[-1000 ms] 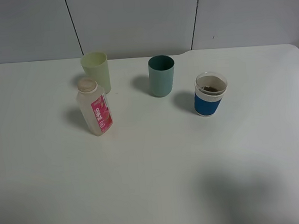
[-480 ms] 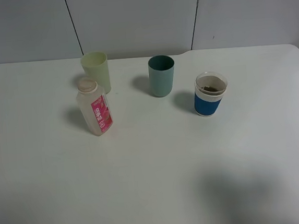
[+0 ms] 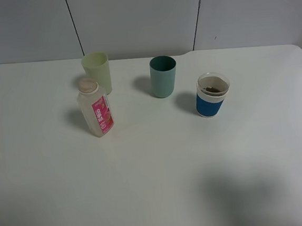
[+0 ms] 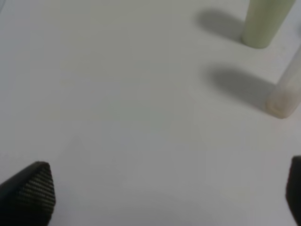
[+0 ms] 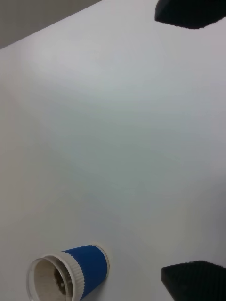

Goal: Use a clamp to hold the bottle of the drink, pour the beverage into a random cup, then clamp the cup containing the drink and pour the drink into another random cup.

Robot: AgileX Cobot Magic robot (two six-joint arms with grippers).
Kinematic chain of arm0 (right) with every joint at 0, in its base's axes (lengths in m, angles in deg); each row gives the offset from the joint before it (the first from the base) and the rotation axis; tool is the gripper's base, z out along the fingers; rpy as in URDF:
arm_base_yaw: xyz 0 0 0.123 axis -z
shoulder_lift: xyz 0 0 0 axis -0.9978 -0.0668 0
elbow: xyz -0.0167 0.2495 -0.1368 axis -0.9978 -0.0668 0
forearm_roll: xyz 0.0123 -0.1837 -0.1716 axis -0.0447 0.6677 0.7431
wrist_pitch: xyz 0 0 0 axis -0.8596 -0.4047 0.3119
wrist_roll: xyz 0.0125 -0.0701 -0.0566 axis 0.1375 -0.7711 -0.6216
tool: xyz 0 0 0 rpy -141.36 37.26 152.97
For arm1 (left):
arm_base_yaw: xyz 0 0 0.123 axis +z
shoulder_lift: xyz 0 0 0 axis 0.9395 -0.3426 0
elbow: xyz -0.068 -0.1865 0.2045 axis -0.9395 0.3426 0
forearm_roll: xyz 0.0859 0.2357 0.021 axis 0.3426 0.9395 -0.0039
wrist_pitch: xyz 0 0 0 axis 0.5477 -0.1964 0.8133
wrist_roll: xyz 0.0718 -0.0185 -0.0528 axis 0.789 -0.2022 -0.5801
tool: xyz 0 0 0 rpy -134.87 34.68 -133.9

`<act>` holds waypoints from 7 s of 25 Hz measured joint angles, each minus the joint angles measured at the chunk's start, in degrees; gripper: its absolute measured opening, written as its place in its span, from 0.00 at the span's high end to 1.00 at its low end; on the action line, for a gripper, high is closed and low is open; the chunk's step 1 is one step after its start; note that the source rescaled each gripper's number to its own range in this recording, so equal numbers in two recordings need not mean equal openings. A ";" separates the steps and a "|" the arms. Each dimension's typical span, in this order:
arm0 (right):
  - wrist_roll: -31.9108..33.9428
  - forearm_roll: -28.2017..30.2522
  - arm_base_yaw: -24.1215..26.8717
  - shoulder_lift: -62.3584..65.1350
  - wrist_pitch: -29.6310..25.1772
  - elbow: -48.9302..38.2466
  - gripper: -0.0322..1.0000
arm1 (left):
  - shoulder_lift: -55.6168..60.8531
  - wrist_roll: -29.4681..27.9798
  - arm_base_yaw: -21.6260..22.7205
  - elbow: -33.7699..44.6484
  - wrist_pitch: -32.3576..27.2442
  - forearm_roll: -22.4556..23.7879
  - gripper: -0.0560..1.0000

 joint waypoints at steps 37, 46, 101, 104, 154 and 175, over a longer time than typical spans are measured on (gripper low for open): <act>0.67 -1.42 0.00 -27.88 12.98 2.55 0.00 | 0.00 0.00 0.00 0.00 0.00 -0.07 0.00; -2.49 -1.42 -0.09 -45.11 28.46 2.55 0.00 | 0.00 0.00 0.00 0.00 0.00 -0.07 0.00; 9.14 15.03 -20.21 -95.13 85.06 -3.24 0.00 | 0.00 0.00 0.00 0.00 0.00 -0.07 0.00; 3.44 11.64 -20.21 -95.53 90.69 -4.99 0.00 | 0.00 0.00 0.00 0.00 0.00 -0.07 0.00; -7.62 4.93 -20.21 -118.86 130.35 -5.57 0.35 | 0.00 0.00 0.00 0.00 0.00 -0.07 0.00; -7.62 6.17 -20.21 -118.86 130.35 -4.58 0.97 | 0.00 0.00 0.00 0.00 0.00 -0.07 0.00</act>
